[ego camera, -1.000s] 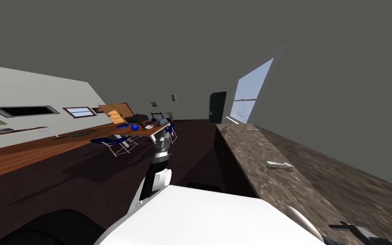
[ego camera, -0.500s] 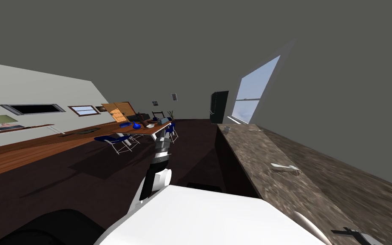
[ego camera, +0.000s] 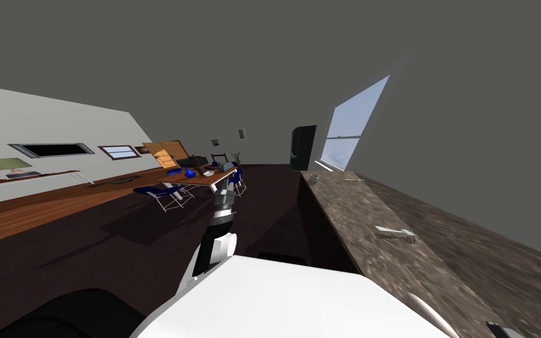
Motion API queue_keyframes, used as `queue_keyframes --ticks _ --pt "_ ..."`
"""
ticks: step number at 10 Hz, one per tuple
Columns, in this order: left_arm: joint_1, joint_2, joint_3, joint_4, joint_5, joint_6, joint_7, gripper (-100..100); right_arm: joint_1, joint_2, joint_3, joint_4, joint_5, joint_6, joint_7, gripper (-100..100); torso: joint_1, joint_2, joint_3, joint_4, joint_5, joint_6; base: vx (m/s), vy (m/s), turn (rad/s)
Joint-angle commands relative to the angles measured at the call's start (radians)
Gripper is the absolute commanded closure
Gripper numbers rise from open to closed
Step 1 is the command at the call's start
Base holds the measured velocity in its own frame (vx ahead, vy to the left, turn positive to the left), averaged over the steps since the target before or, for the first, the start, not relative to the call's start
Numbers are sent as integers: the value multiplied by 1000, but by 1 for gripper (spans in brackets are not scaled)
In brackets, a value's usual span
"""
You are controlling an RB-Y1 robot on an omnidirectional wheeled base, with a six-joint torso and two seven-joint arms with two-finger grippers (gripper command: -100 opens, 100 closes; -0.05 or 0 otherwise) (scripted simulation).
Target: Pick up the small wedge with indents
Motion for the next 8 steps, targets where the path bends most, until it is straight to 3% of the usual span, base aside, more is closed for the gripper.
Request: queue_keyframes --ticks 1,2,3,4,6,7,8 --pt "0 0 0 0 0 0 0 0 0 0 0 0 0 0 0 100 0 0 0 0 0 0 0 0 0" --pt "0 0 0 0 0 0 0 0 0 0 0 0 0 0 0 100 0 0 0 0 0 0 0 0 0" --pt "0 0 0 0 0 0 0 0 0 0 0 0 0 0 0 0 0 0 0 0 0 0 0 0 0" --pt "0 0 0 0 0 0 0 0 -3 -33 -7 -4 -13 -22 -2 100 0 0 0 0 0 0 8 -7 -116" --pt "0 0 0 0 0 0 0 0 -4 -63 -13 -10 -26 -39 -6 100 0 -1 0 0 0 0 16 -12 -80" --pt "0 0 0 0 0 0 0 0 -8 -53 -10 -9 -16 -33 -11 100 0 -1 -1 0 1 0 6 -5 -4" --pt "0 0 0 0 0 0 0 0 -7 -56 -11 -10 -18 -35 -12 0 0 -1 -1 0 0 0 0 0 0"
